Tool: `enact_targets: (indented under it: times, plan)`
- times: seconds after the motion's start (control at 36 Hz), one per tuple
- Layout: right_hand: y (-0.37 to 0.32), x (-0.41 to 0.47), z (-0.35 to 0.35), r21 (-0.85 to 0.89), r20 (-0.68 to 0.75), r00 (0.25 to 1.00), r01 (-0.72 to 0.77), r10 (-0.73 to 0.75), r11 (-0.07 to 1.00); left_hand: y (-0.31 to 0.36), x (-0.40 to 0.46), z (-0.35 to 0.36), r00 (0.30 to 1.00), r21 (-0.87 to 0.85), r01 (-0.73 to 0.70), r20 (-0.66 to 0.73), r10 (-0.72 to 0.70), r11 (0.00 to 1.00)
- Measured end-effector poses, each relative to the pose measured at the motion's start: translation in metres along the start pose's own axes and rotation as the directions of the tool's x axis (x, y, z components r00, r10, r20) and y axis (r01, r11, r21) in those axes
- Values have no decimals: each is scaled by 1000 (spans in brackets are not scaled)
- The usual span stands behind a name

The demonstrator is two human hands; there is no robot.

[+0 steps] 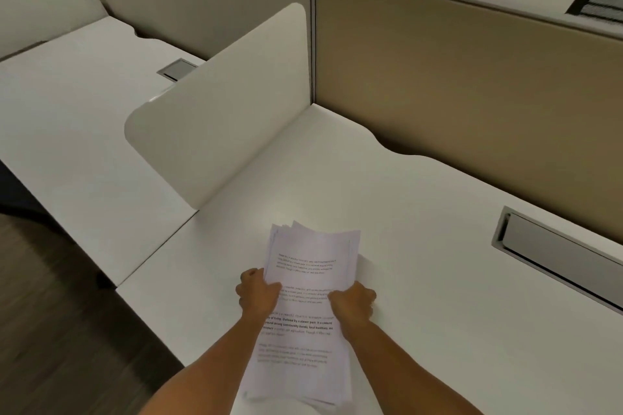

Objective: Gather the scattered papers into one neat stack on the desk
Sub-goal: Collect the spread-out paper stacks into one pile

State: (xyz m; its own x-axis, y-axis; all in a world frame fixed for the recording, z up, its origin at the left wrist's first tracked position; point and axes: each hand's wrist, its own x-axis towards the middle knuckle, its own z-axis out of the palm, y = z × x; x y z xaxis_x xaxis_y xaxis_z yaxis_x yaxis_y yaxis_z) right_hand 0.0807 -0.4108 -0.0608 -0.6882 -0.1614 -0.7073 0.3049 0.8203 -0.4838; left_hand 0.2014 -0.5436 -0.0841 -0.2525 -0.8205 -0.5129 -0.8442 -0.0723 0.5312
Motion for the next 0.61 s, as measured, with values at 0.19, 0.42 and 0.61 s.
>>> enact_targets:
  times: [0.19,0.42,0.61]
  plan:
    - [-5,-3,-1,88,42,999,14,-17,996,0,5,3,998,89,17,56,-22,996]
    - [5,7,-3,393,110,993,-74,33,917,-7,6,-1,985,-107,-34,166,52,994]
    - [20,15,-10,474,254,955,-259,151,842,-9,-4,-3,979,-149,-4,200,34,989]
